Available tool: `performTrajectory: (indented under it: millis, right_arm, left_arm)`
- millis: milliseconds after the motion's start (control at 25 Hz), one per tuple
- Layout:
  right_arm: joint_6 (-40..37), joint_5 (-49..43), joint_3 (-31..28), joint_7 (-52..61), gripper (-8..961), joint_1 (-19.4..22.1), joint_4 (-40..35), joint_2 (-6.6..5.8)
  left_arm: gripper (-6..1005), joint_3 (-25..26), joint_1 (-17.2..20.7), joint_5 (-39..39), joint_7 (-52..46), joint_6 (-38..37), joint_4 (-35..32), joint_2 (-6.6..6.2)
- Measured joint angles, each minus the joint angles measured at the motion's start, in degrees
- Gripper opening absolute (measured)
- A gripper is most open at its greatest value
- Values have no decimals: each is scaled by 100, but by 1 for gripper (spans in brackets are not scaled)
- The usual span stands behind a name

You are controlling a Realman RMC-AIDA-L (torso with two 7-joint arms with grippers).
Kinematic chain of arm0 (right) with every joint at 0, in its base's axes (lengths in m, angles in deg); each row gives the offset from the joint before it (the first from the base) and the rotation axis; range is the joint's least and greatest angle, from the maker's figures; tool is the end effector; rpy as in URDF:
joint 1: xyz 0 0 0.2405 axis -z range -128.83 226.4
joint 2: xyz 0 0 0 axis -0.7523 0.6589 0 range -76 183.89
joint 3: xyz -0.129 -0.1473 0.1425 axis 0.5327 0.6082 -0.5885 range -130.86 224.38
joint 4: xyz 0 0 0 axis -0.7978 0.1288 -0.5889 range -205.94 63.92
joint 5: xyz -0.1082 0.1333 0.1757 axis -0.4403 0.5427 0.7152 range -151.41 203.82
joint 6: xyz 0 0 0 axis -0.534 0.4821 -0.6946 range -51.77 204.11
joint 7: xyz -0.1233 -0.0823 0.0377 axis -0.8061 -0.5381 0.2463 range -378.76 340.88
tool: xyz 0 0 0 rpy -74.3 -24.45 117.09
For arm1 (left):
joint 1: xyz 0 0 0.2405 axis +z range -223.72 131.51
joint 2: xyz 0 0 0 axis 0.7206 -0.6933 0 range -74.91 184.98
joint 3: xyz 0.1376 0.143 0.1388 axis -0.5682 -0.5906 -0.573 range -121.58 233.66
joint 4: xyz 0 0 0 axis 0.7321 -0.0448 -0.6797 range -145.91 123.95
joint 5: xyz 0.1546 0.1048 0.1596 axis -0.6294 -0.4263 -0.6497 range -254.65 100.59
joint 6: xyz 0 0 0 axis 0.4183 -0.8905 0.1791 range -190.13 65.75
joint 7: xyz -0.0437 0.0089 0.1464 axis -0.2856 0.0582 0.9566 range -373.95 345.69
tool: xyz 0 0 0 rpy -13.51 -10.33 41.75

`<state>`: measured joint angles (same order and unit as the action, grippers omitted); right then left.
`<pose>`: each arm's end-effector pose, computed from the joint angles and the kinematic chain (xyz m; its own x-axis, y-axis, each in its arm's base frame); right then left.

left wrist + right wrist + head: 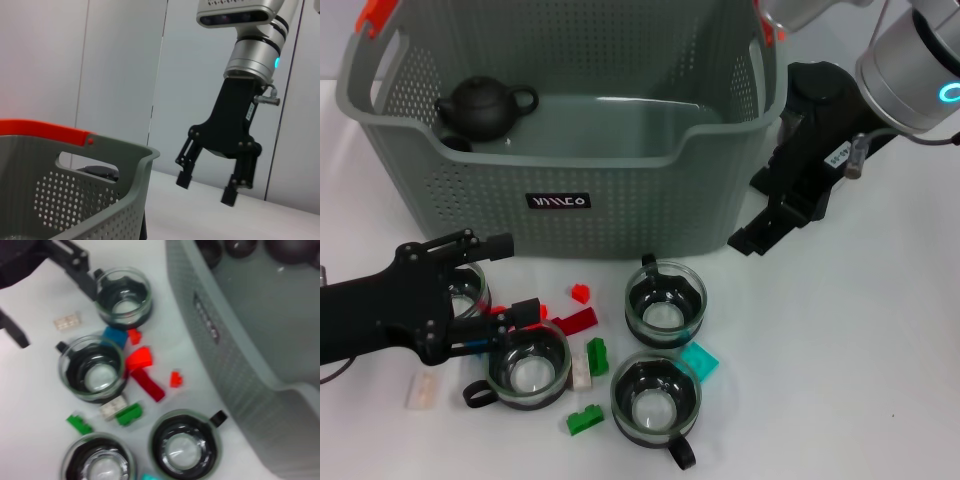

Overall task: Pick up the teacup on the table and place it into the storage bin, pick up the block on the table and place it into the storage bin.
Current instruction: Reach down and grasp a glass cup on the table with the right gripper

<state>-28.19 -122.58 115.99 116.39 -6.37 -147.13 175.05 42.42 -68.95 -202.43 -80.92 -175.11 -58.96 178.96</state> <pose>0.0460 0.3940 0.0167 0.8904 -0.3293 0.3142 -0.2636 -0.9359 -0.2338 -0.3037 0.2705 0.0470 0.7459 0.1896 0.6385 0.3974 -0.8960 -0.1982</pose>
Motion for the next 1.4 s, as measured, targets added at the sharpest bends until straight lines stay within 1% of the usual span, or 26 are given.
performTrajectory:
  millis: [240,480,600,800,960,1160,1400]
  right_arm:
    - [-163,49,-1,52,828,-20,-5,7]
    - [-85,38,427,479,828,-1,-60,30]
    - [138,78,631,832,827,33,-15,37]
    - [540,76,1161,1535,825,110,77,37]
    - [838,70,1379,1779,824,132,210,36]
    - [1506,105,1778,2013,822,167,644,15]
    - [2018,135,2097,2043,821,102,1139,2]
  left_arm:
    - [830,0,4,53,-1,-46,0,7]
    - [829,-11,-5,64,0,-62,16,9]
    - [829,-40,-25,89,1,-64,39,9]
    - [829,-39,-23,108,4,-65,44,9]
    - [829,-49,-30,121,34,-65,44,9]
    - [829,-60,-32,127,69,-64,44,9]
    - [829,-79,-35,127,78,-63,54,9]
